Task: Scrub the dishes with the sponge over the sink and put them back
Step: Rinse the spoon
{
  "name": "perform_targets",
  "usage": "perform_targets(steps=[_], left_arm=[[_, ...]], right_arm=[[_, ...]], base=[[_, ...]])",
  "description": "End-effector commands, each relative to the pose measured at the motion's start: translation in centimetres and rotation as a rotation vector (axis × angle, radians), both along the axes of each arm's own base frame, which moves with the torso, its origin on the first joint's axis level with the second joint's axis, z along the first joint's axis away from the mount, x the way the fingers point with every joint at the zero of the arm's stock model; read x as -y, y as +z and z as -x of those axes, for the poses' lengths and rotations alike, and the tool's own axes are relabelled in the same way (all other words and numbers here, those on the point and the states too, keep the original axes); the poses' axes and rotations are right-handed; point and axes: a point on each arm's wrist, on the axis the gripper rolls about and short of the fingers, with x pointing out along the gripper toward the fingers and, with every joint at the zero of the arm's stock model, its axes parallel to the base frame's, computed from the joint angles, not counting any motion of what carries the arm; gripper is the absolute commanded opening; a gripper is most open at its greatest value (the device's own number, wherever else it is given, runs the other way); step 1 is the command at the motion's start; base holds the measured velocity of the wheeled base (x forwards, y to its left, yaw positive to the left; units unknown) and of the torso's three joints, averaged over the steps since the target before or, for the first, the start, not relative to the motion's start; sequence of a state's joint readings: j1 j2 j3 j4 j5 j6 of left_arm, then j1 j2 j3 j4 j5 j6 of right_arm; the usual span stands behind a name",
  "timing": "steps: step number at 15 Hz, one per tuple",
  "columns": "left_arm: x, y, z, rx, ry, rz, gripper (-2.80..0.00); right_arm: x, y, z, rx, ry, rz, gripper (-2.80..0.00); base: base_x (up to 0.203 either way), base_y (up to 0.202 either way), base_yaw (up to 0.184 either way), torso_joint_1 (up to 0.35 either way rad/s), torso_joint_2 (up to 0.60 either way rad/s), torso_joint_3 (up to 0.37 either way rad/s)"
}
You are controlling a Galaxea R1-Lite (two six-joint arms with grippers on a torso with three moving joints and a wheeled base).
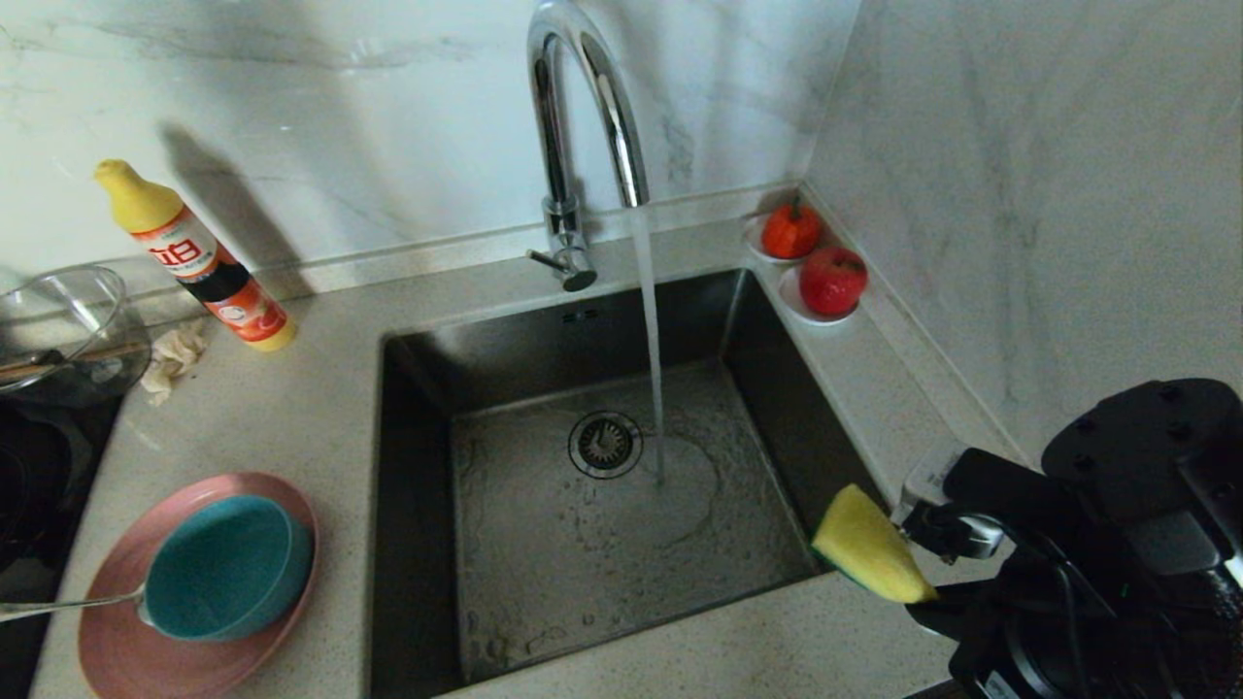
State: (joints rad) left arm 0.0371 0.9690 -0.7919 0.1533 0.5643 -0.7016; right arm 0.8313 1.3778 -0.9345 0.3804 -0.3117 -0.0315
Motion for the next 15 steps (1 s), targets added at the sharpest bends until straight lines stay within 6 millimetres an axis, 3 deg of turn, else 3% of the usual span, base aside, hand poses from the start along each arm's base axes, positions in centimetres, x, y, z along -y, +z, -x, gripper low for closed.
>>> perform_targets(steps=[1,4,7,9,15], left_arm=[[-1.1,-1.8,-6.7,-0.119,0.099,0.103,-2.8],[-3.9,-2.4,-9.0,-0.086,0.232,0.225,-2.8],[-5.1,-1.0,-7.1,0.012,0.217,0.305,-2.8],[-5.3,-1.3,-6.2,0.032,0.247,0.332,-2.8],[-8.0,-4.2,-7.9,-0.045,0.285,0.478,-2.8]], right_arm=[[-0.5,-0.4,-0.5,-0.013,-0.001,0.02,-2.8],[-1.0,-0.4,-1.0,-0.012,0.004,0.022,-2.8],[-1.4,-0.4,-1.3,-0.014,0.008,0.022,-2.8],[-1.5,-0.5,-1.4,-0.019,0.01,0.023,-2.8],[-1.8,-0.8,-1.6,-0.033,0.011,0.031,-2.8]], base=[[0.0,0.0,0.0,0.0,0.0,0.0],[0.0,0.0,0.0,0.0,0.0,0.0],[0.0,0.0,0.0,0.0,0.0,0.0],[0.0,0.0,0.0,0.0,0.0,0.0],[0.0,0.0,0.0,0.0,0.0,0.0]])
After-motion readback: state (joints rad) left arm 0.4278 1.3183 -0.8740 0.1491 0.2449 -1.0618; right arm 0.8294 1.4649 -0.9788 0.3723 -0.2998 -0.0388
